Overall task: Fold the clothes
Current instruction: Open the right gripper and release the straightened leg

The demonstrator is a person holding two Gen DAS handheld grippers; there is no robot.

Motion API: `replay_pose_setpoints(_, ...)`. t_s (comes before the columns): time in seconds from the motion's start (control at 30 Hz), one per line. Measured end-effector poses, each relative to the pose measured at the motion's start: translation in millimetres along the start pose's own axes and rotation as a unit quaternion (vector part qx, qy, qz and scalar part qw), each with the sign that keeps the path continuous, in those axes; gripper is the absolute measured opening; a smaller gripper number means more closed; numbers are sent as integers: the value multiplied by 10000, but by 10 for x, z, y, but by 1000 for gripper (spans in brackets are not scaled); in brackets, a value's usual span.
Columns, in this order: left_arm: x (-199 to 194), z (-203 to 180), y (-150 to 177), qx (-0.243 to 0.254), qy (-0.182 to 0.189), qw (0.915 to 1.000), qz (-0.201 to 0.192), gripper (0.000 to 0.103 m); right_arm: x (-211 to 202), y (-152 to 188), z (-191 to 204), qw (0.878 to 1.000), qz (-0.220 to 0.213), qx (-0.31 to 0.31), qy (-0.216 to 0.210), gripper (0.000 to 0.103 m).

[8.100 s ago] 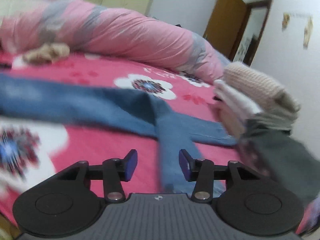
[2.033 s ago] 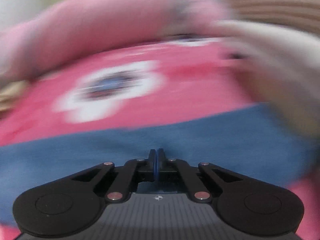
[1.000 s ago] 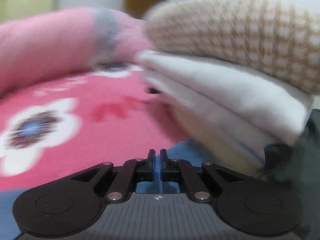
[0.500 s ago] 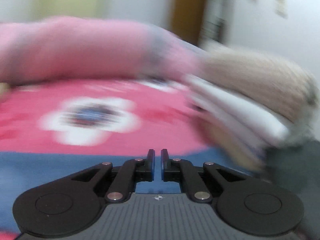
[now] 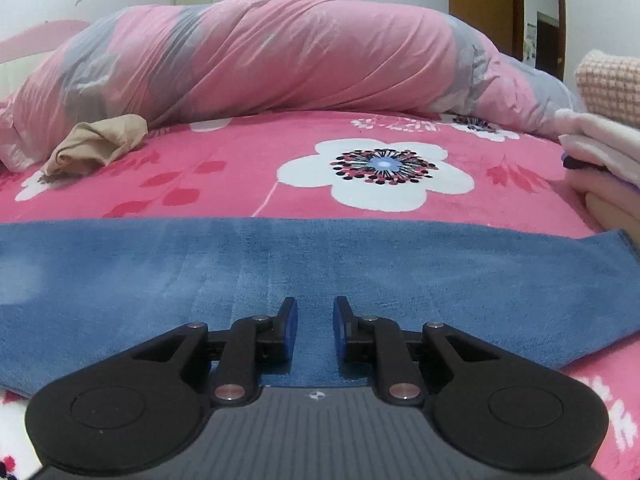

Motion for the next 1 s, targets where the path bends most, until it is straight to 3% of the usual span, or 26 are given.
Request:
replay_pose_setpoints(0.2, -7, 5, 8, -37, 14, 10000, -52, 74, -14, 69, -162, 10000, -17, 67, -46, 20)
replay_pose_setpoints(1.0, -84, 121, 18, -526, 401, 9973, -324, 75, 1, 61, -147, 10000, -5, 63, -22, 20)
Point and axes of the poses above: each gripper's, at about its wrist camera, not at the fingertips, and x roughly the way its jaws point, z to its left, y to its underside, the point moved 4 cm from there along x, roughly the way its jaws point, and after that the axes turned 15 degrees about x, right-handed, at the moved point
